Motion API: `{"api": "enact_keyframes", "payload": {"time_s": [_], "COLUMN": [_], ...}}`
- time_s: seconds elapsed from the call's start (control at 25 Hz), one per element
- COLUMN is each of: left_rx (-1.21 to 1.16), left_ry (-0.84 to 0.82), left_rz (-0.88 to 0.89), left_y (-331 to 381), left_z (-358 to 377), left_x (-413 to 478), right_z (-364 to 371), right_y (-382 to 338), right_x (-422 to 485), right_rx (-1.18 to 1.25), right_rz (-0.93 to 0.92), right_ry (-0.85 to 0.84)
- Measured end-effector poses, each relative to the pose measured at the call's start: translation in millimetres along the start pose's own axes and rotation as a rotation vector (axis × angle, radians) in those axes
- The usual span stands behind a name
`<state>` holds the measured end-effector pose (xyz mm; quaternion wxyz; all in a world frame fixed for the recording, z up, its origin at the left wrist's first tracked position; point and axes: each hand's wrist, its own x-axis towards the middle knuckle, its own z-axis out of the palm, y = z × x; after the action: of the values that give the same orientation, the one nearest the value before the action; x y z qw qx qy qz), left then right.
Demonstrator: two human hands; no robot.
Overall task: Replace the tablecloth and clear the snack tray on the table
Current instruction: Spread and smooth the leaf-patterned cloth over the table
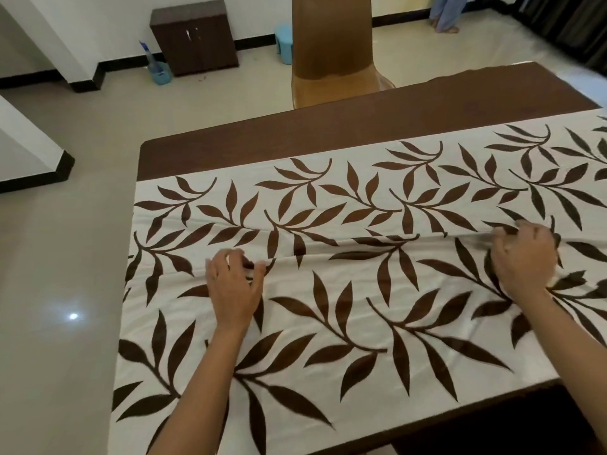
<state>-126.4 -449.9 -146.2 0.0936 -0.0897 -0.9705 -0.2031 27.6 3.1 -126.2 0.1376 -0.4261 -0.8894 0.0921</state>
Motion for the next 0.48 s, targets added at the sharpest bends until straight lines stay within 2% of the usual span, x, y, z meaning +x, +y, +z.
{"api": "enact_keyframes", "payload": {"time_s": [0.08,0.2,0.28,0.48], "left_rx": [-0.039,0.106,0.184,0.197], "left_ry": [-0.134,-0.379,-0.371,-0.303], "left_rz": [0.029,-0.012,-0.034,-0.066], "left_y": [11,19,20,17], "left_z": [12,40,53,60], "left_x": [26,54,65,84], "right_z": [6,34,48,64], "right_y": [18,25,15,-1], "right_x": [30,61,72,99], "right_rx": [-0.019,-0.103,-0.117,-0.131], "right_rz": [0.03,-0.007,0.0,-0.028], "right_ry": [-0.097,-0.35,-0.346,-0.3]}}
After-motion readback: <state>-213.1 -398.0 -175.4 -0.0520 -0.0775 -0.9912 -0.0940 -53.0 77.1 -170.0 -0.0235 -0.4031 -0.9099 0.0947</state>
